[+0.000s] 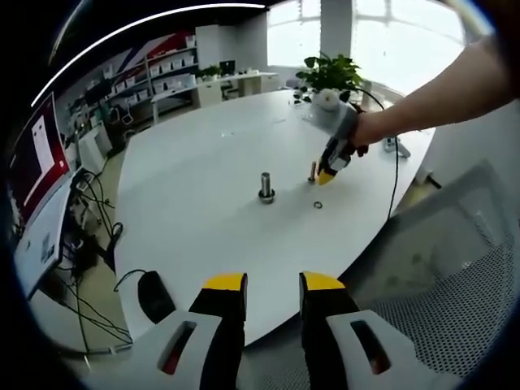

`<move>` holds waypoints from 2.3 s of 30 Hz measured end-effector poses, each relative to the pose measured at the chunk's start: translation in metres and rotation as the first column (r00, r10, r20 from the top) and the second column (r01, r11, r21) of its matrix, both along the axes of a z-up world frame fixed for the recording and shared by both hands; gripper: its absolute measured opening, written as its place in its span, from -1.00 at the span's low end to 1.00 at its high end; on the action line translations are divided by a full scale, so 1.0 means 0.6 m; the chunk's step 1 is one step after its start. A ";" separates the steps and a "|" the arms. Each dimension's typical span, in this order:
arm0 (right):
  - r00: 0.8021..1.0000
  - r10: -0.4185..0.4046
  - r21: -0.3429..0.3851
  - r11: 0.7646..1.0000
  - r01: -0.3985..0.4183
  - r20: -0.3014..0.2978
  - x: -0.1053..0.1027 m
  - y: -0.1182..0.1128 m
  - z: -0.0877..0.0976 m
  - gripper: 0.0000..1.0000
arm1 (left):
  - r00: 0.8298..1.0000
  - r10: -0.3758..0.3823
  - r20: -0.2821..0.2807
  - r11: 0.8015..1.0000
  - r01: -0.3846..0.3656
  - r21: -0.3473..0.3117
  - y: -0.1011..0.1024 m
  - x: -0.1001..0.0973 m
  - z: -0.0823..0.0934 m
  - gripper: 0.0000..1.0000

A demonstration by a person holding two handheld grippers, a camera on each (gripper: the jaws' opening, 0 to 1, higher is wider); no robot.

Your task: Place the washer onto the threaded stud by aligning its center hole with the stud, sliding it down to the base, and recovering from edge contact or off-axis alignment until the washer reaches the visible bottom stop.

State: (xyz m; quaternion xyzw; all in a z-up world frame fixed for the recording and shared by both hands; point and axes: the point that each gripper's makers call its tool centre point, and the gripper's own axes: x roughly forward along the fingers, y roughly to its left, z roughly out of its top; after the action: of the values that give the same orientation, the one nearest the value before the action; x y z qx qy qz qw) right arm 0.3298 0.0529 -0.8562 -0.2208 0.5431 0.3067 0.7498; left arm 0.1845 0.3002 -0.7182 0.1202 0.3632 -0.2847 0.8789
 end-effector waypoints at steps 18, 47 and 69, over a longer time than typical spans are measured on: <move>0.995 0.102 0.039 0.994 -0.101 -0.024 -0.069 0.068 -0.010 -0.55 | 1.000 -0.015 0.014 1.000 0.015 0.007 -0.003 -0.002 0.003 -0.53; 0.929 0.338 -0.152 0.921 -0.359 -0.150 -0.075 0.090 -0.022 -0.68 | 1.000 -0.012 0.019 1.000 0.012 -0.020 -0.005 0.002 0.008 -0.53; 0.951 0.275 -0.348 0.886 -0.307 -0.139 -0.083 0.098 -0.023 -0.70 | 0.999 -0.022 0.024 1.000 0.023 -0.018 -0.007 0.002 0.009 -0.54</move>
State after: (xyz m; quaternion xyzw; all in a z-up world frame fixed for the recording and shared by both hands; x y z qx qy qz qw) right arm 0.2801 0.1114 -0.8699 -0.4220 0.5828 0.3185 0.6171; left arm 0.1859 0.2961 -0.7129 0.1197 0.3485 -0.2965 0.8811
